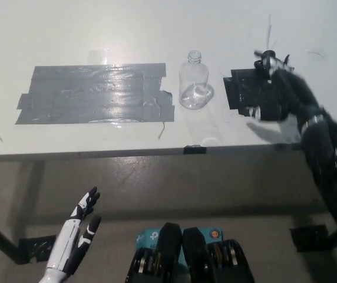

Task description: The robot grabs the black lid of the spray bottle on the desk and places it on the black area of the desk

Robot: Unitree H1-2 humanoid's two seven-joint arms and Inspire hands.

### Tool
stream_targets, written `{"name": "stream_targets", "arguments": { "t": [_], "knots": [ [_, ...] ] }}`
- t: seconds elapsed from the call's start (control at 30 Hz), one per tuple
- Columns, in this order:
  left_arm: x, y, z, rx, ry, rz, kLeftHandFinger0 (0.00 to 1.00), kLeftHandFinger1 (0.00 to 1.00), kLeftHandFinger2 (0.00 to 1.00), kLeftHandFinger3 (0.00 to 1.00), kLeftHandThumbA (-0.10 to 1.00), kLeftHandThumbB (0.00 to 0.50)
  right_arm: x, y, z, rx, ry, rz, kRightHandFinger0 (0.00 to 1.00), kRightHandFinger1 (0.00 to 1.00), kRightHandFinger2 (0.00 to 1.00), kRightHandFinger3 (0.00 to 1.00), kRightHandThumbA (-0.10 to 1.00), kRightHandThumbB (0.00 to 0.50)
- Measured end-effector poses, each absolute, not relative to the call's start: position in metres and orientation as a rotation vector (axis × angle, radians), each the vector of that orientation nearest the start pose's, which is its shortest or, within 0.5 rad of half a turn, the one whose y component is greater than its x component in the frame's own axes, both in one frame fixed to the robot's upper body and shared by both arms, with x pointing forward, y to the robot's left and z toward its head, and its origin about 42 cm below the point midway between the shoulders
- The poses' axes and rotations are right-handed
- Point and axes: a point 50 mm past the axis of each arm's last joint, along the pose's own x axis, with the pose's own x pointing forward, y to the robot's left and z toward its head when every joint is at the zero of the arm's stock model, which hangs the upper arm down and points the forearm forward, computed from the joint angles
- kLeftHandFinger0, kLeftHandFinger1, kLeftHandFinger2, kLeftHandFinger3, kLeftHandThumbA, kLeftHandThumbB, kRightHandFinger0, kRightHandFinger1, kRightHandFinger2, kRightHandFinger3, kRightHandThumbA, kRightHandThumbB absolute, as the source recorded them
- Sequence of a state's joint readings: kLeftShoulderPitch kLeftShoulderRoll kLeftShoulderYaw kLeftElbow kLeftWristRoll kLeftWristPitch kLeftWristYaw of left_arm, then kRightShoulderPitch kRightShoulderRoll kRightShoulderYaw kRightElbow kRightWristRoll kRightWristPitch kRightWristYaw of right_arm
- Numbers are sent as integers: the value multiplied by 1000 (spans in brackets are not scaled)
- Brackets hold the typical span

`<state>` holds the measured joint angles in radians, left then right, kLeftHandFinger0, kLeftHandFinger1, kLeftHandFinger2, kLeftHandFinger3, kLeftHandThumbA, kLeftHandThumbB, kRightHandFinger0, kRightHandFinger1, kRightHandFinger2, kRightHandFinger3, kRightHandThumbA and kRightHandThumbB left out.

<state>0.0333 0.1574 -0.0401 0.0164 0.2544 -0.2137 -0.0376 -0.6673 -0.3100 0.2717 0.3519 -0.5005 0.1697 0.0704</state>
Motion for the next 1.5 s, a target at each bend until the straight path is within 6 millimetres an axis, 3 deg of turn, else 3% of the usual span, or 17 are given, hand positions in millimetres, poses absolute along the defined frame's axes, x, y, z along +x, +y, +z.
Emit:
{"name": "stream_targets", "arguments": {
  "t": [0.13,0.33,0.5,0.6,0.7,0.8,0.87,1.0,1.3,1.5],
  "knots": [
    [275,246,100,409,-163,-121,1000,1000,1000,1000,1000,187,438,-220,205,-896,-145,190,1000,1000,1000,1000,864,299],
    [281,245,104,410,-174,-121,1000,1000,1000,1000,1000,166,378,-224,181,-822,-151,212,1000,1000,1000,1000,1000,306],
    [288,243,109,409,-190,-124,1000,1000,1000,1000,1000,165,332,-222,185,-730,-207,201,1000,1000,1000,1000,1000,265],
    [297,242,117,402,-214,-122,1000,1000,1000,1000,1000,166,313,-219,203,-637,-294,158,1000,1000,1000,1000,992,254],
    [309,241,128,395,-245,-117,1000,1000,1000,1000,1000,151,310,-216,210,-561,-354,121,1000,1000,1000,1000,916,235],
    [317,240,136,390,-271,-115,1000,1000,1000,1000,1000,152,317,-218,194,-525,-314,117,1000,1000,1000,1000,897,210],
    [318,241,137,385,-272,-113,1000,1000,1000,1000,1000,152,322,-220,178,-515,-265,121,1000,1000,1000,1000,915,234],
    [316,241,135,376,-262,-110,1000,1000,1000,1000,1000,150,326,-222,159,-508,-208,133,1000,1000,1000,1000,947,236],
    [303,245,122,368,-216,-107,1000,1000,1000,1000,1000,154,318,-222,141,-506,-169,154,1000,1000,1000,1000,951,239],
    [289,247,112,360,-178,-104,1000,1000,1000,1000,1000,125,309,-221,132,-503,-147,168,1000,1000,1000,1000,933,242]
  ]
}}
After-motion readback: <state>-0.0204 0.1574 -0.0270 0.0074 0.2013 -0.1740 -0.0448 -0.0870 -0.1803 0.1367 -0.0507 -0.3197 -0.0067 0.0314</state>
